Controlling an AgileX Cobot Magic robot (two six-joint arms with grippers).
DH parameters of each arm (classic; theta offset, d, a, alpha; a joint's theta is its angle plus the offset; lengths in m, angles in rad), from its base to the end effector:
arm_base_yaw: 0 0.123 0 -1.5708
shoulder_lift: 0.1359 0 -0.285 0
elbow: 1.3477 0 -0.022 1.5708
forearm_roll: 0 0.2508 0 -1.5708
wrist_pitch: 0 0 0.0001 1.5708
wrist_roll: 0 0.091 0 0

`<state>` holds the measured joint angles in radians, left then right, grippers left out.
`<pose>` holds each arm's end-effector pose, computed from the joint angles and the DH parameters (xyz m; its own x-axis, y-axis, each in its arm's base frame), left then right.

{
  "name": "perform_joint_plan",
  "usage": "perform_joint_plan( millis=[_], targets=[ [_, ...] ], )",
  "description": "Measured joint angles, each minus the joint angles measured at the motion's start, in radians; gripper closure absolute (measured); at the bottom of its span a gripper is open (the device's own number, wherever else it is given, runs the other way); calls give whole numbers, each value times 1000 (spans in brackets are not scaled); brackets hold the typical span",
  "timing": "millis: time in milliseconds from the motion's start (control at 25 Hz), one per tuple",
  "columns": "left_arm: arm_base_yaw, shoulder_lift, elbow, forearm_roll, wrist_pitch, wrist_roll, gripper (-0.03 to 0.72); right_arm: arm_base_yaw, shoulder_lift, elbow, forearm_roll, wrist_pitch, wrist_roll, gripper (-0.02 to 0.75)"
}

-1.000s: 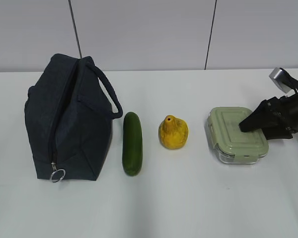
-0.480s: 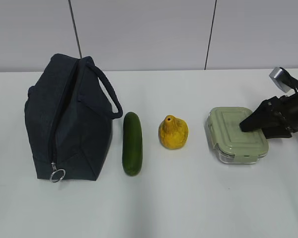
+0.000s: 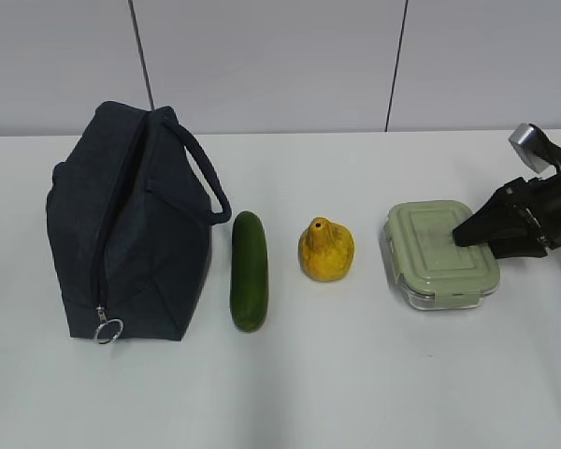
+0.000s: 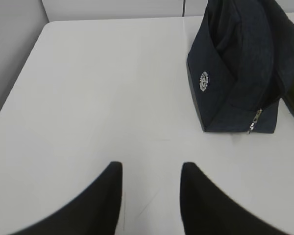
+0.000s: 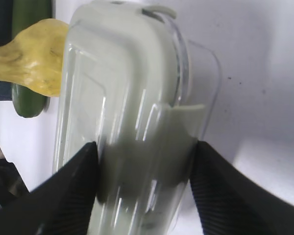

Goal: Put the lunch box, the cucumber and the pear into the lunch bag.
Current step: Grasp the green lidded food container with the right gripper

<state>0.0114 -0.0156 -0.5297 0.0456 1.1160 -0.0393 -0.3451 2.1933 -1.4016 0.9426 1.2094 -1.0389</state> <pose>-0.0132 0.0036 0.2809 -0.4635 -0.0245 -0.8858 -0.0566 0.9984 0.0020 0.3935 -0.0682 0.1253 -0.9516 -0.0420 -0.3043 -0.2529 0.6696 0.6983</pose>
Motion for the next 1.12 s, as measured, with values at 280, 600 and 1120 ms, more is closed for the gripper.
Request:
perform_joint_plan(
  millis=[280,600,1120],
  targets=[
    [0,0,0,0,0,0,449,0,0,0,0,1,2,291],
    [0,0,0,0,0,0,449,0,0,0,0,1,2,292],
    [0,0,0,0,0,0,449,0,0,0,0,1,2,295]
  ],
)
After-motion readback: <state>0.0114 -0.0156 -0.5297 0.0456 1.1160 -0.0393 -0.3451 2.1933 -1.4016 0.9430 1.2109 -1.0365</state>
